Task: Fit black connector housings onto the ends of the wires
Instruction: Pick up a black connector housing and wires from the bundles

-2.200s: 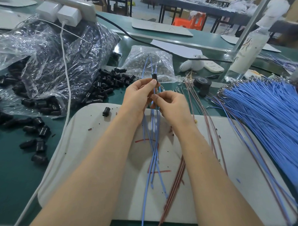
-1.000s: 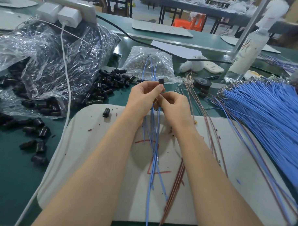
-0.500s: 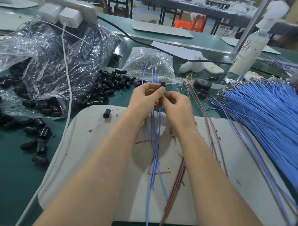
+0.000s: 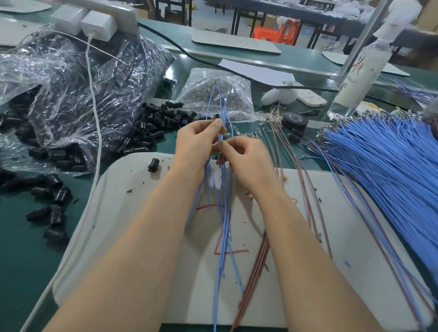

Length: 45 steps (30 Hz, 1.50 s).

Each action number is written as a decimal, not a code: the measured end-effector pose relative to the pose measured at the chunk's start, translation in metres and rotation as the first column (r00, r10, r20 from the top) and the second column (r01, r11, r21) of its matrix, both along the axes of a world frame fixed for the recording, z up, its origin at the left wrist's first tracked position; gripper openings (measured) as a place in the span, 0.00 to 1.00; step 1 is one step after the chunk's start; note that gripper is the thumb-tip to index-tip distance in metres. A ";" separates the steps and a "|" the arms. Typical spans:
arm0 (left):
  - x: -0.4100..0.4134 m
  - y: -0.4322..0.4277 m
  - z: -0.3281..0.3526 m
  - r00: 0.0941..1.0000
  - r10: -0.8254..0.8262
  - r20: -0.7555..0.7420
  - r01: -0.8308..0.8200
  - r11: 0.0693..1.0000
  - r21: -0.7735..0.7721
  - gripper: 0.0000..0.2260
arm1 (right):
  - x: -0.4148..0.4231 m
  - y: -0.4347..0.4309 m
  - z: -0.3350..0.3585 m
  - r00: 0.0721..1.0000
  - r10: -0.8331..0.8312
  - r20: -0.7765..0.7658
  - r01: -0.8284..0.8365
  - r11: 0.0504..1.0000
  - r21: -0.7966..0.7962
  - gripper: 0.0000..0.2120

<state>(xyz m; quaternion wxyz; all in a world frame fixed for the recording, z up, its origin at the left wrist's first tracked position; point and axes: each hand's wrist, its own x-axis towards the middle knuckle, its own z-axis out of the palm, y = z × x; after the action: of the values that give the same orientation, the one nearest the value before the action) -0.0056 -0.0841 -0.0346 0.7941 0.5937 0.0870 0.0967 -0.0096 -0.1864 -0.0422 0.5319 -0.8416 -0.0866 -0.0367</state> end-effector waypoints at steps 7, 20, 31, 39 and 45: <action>0.012 0.016 -0.005 0.984 0.094 -0.152 -0.121 0.976 -0.181 0.06 | 0.016 -0.044 0.001 0.930 -0.359 0.073 0.354 0.825 -0.440 0.10; 0.008 0.015 -0.001 0.975 -0.065 -0.213 -0.039 0.892 -0.450 0.08 | 0.020 -0.057 -0.005 0.856 -0.517 0.021 0.430 0.687 -0.586 0.12; 0.009 0.011 -0.001 0.980 -0.143 -0.136 0.071 0.899 -0.432 0.07 | 0.020 -0.060 -0.002 0.819 -0.552 0.154 0.570 0.815 -0.110 0.08; 0.003 0.009 0.000 0.876 -0.477 0.063 0.480 0.856 -0.193 0.07 | 0.016 -0.063 0.019 0.932 -0.334 -0.143 0.319 0.565 0.761 0.05; -0.007 -0.005 -0.002 0.672 -0.740 0.025 0.739 0.667 -0.095 0.11 | 0.016 -0.063 0.019 0.955 -0.172 -0.242 0.273 0.190 0.943 0.08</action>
<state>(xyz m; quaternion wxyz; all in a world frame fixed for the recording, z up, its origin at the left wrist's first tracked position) -0.0124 -0.0894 -0.0368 0.7924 0.5394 -0.1498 -0.2423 0.0063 -0.2494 -0.0237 0.9296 -0.3325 0.0991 -0.1243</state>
